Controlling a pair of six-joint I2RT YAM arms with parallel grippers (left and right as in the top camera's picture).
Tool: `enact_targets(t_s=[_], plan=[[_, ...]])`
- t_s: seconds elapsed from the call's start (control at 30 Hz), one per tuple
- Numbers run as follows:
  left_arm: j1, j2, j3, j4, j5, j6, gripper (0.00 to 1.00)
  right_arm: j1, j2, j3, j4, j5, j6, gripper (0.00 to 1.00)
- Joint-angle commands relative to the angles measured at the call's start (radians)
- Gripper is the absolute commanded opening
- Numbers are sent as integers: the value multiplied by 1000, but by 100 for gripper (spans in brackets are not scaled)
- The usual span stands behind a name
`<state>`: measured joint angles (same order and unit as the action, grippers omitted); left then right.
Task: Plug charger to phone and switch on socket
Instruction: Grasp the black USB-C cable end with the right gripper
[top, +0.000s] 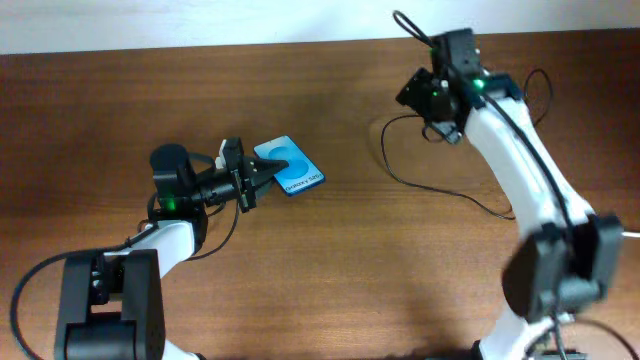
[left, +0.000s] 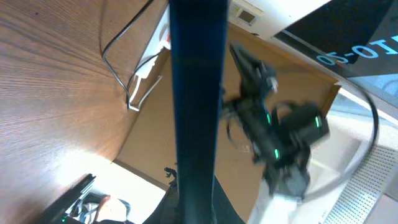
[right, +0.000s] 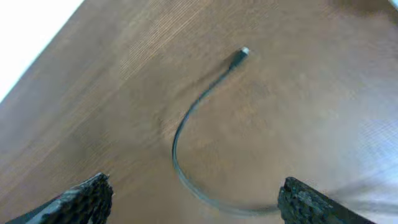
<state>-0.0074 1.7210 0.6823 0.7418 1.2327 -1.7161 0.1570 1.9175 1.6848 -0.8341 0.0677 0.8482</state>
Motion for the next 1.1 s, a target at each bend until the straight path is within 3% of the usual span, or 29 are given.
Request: enact_targets(t_s=[0.0,0.23,0.33,0.43,0.53,0.57,0.7,0.87,0.9,0.97,1.07], plan=[[-1,-3,3,8,21,20,0,-11,158,71,43,23,-12,78],[-1,-3,3,5,36,20,0,-20,349,71,209,20,50,65],[-1,-3,3,5,37,20,0,-19,367,70,227,20,41,49],[-1,-3,3,5,36,20,0,-19,367,70,224,18,-16,27],[-1,-3,3,5,36,20,0,-19,366,71,210,-93,-143,7],[-1,-3,3,5,36,20,0,-19,364,71,189,-118,-166,4],[-1,-3,3,5,36,20,0,-19,334,71,35,-128,-233,4],[-1,-3,3,5,36,20,0,-5,316,58,-396,-116,-335,5],[-1,-3,3,5,35,20,0,5,316,54,-426,-95,-344,19],[-1,-3,3,5,32,20,0,16,316,54,-414,-18,-343,36],[-1,-3,3,5,38,20,0,11,316,55,-363,16,-342,47]])
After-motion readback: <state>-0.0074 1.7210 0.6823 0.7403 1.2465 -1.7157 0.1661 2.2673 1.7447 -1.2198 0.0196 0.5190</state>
